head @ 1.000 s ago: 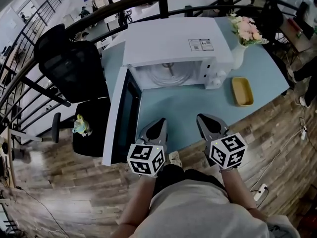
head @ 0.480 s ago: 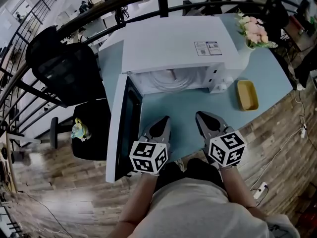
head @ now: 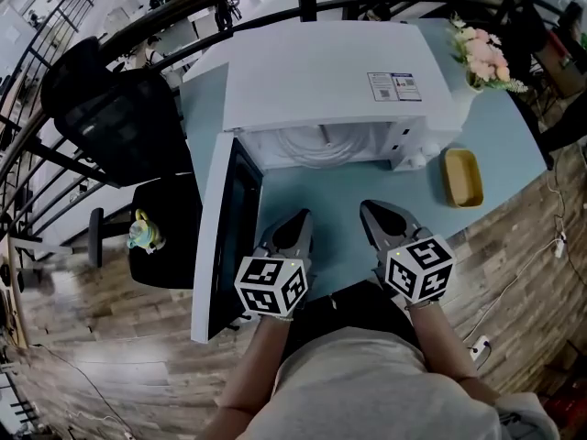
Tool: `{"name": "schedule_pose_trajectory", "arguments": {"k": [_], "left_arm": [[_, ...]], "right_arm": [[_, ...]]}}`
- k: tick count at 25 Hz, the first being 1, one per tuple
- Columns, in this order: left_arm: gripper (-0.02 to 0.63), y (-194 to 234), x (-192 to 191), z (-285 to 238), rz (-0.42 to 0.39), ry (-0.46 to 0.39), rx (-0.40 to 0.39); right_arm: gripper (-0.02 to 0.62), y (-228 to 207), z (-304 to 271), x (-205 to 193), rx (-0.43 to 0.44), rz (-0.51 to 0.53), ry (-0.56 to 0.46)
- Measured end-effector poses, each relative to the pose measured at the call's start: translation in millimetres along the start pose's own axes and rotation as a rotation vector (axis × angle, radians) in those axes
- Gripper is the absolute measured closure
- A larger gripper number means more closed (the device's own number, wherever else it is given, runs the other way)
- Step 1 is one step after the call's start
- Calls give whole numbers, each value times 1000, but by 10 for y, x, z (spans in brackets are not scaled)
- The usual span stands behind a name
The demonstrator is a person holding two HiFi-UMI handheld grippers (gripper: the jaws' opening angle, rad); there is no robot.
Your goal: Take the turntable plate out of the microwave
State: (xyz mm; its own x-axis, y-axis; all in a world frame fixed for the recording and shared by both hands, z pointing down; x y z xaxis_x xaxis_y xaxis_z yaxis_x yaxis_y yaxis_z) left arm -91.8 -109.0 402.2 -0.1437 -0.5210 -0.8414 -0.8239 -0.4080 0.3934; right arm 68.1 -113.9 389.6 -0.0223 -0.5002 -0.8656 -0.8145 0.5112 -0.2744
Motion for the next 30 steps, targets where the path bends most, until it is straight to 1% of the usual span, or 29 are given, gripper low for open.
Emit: {"name": "schedule_pose_trajectory", "arguments": {"k": [6, 12, 19, 21, 25, 30], "left_arm": [[603, 28, 25, -58, 24, -17, 39], [603, 55, -13, -153, 59, -11, 75], [603, 60, -46, -246, 90, -20, 93], [603, 65, -56, -269, 97, -20, 96], [603, 87, -52, -289, 83, -25, 103], [603, 154, -88, -343, 103, -15, 109]], "right_arm": [[580, -86, -54, 48, 30, -2, 22], [580, -230, -114, 49, 59, -33, 34], [580, -324, -200, 48, 100, -59, 48], [580, -359, -224, 53, 100, -93, 39], [560, -468, -288, 98, 46, -162, -9], [537, -510, -458, 49, 69, -246, 12]]}}
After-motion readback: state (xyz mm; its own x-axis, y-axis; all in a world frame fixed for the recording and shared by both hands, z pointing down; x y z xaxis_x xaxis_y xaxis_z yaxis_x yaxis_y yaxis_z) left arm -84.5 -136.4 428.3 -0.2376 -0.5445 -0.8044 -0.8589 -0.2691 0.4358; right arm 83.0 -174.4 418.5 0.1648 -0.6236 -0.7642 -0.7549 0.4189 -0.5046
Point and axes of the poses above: the fingertips, and each gripper's own axes: z backward along the fingers, y to its left, x out of its top, the point moved 5 cm from there along z, backward along the fingers, and after that the axes turned 1 degree about z, right-handed, at the moved point
